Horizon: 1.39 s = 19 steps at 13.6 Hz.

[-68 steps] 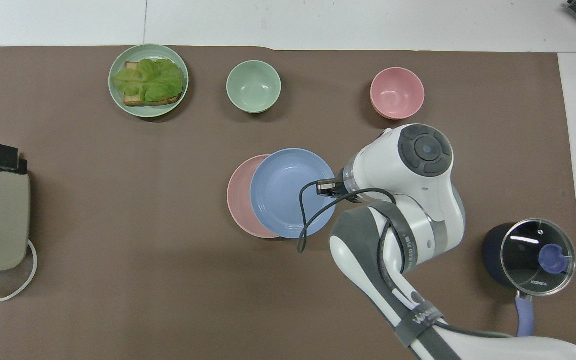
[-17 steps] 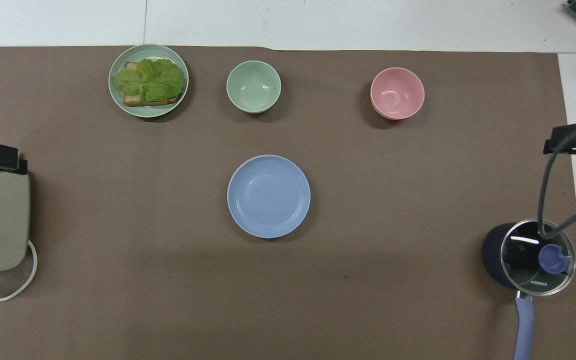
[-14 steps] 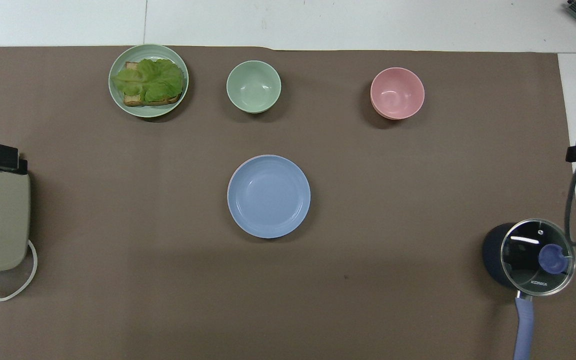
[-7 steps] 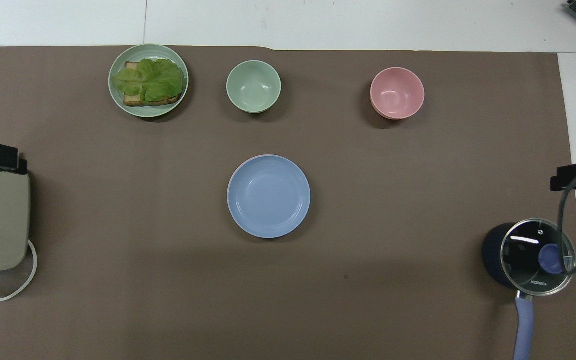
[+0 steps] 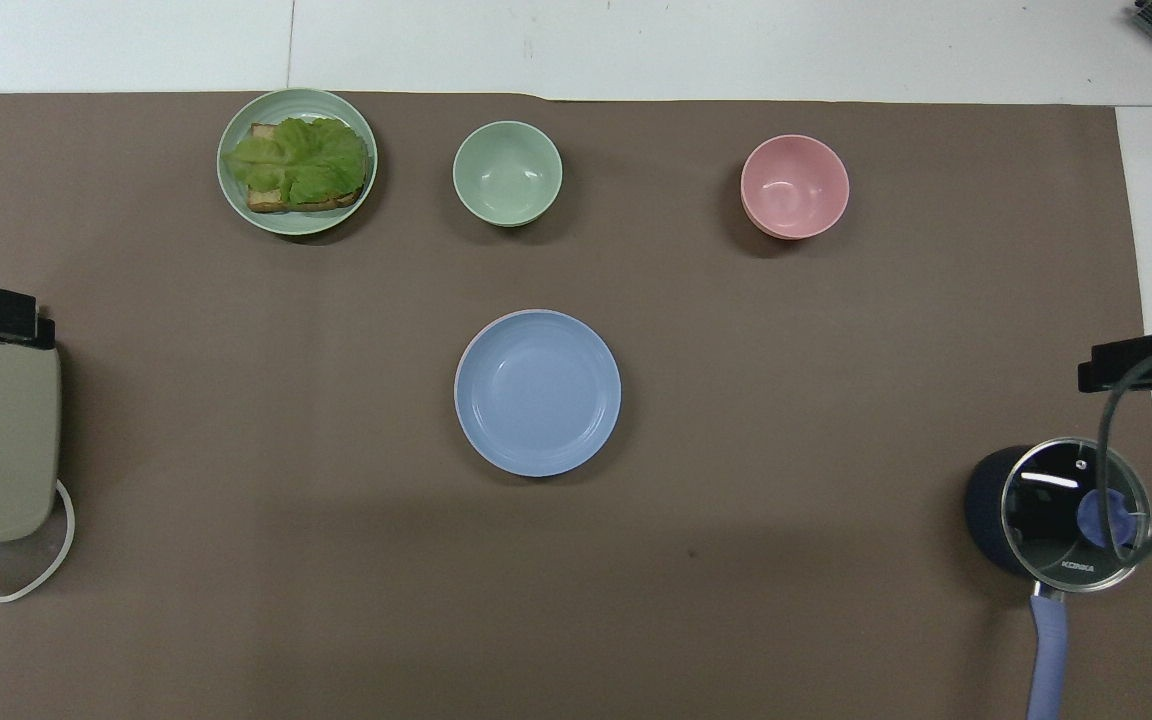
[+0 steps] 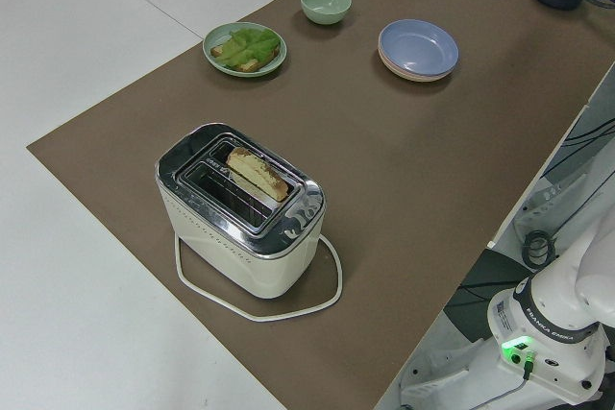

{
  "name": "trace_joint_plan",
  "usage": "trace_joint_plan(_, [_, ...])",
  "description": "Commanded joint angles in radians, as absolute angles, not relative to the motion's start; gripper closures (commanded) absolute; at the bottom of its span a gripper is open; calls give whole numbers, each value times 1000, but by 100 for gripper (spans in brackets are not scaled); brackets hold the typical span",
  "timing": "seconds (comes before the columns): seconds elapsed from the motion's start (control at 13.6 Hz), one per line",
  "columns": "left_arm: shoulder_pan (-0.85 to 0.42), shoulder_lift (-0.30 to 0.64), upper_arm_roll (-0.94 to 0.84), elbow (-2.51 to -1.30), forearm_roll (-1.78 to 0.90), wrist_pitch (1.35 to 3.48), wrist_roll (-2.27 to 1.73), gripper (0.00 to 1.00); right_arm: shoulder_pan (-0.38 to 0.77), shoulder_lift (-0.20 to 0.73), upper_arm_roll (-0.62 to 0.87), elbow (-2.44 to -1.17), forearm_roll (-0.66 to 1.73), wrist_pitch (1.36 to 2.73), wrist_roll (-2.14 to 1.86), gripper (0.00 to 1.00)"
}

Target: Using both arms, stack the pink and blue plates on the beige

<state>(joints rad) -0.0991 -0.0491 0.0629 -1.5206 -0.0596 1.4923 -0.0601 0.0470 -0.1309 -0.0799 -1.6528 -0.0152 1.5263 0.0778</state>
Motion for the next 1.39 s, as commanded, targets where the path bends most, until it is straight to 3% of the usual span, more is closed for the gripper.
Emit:
trace_joint_plan(0.0, [-91,-64,55,-1531,-46,1480,-57,0,46,-158,-78,-1681,-18,1520,46,0])
trace_joint_plan(0.88, [-92,-64,55,-1529,-44,1480,-55,0,72,-173,-78,-1704,-52,1520,43,0])
trace_joint_plan(1.32, [-92,-64,55,-1529,-45,1480,-57,0,58,-120,-90,-1623,-40,1497,51,0])
